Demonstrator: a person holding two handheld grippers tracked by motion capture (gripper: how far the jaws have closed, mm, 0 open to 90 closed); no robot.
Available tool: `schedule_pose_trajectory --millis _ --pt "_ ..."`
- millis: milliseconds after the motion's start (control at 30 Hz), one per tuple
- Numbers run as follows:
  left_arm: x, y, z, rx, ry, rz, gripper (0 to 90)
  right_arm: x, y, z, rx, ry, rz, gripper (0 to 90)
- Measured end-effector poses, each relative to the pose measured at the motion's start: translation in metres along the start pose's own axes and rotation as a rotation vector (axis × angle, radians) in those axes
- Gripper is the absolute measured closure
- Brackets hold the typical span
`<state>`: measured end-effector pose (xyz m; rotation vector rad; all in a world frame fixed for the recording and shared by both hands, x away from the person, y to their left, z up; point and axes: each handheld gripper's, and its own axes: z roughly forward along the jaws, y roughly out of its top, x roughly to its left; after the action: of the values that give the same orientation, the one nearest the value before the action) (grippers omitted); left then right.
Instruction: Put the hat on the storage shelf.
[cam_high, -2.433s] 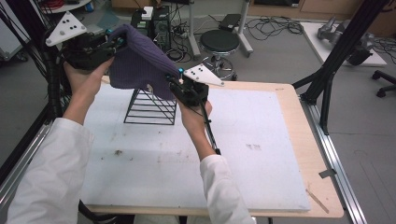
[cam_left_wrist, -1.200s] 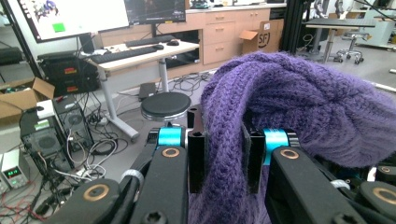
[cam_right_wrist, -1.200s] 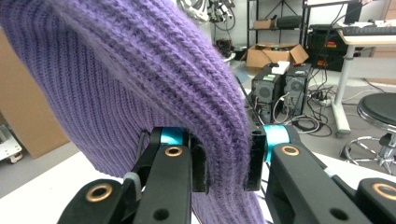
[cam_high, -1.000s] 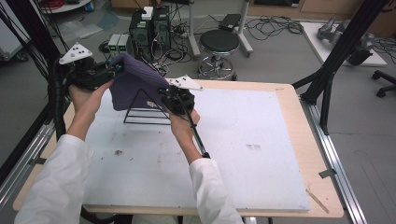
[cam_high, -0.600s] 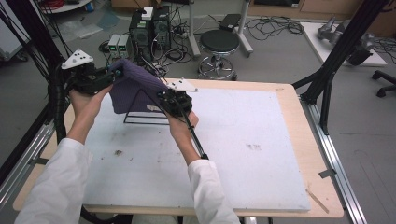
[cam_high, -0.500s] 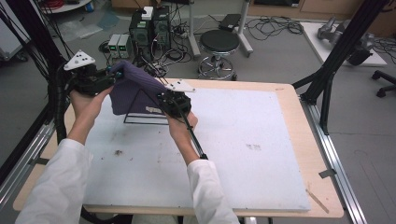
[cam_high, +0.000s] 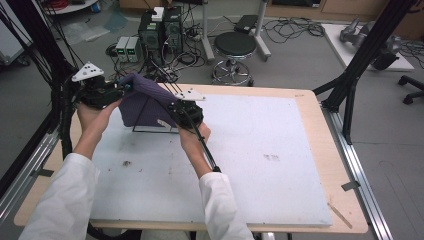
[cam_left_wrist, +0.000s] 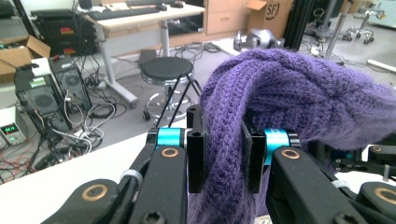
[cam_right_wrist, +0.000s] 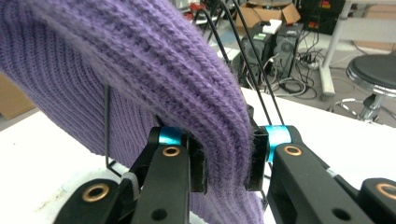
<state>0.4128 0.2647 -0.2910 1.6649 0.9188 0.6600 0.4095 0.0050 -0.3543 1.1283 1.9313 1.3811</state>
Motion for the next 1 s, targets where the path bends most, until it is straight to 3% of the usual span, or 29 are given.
schedule_pose_trajectory --millis 367,567,700,800,867,933,1000 --pt "0.001 -0.006 0.007 0.063 -0.036 -0.018 74.7 -0.005 -0.004 0.004 0.056 -0.027 -0.002 77.1" --pt "0.008 -0.011 0.005 0.115 -0.106 -0.071 71.6 -0.008 -0.006 0.006 0.096 -0.015 0.008 77.4" --pt "0.009 -0.013 0.003 0.098 -0.106 -0.076 68.8 -0.009 -0.006 0.006 0.101 0.003 0.015 75.4" --pt "0.009 -0.015 0.003 0.077 -0.100 -0.078 55.1 -0.009 -0.006 0.006 0.115 -0.001 0.037 60.9" --pt "0.009 -0.016 0.003 0.069 -0.113 -0.084 45.9 -0.012 -0.005 0.004 0.112 0.014 0.049 45.6" --pt "0.008 -0.016 0.003 0.055 -0.117 -0.077 44.3 -0.012 -0.004 0.003 0.104 0.020 0.054 41.9" --pt "0.006 -0.017 0.001 0.027 -0.088 -0.065 39.4 -0.012 -0.002 0.000 0.068 0.031 0.055 34.7"
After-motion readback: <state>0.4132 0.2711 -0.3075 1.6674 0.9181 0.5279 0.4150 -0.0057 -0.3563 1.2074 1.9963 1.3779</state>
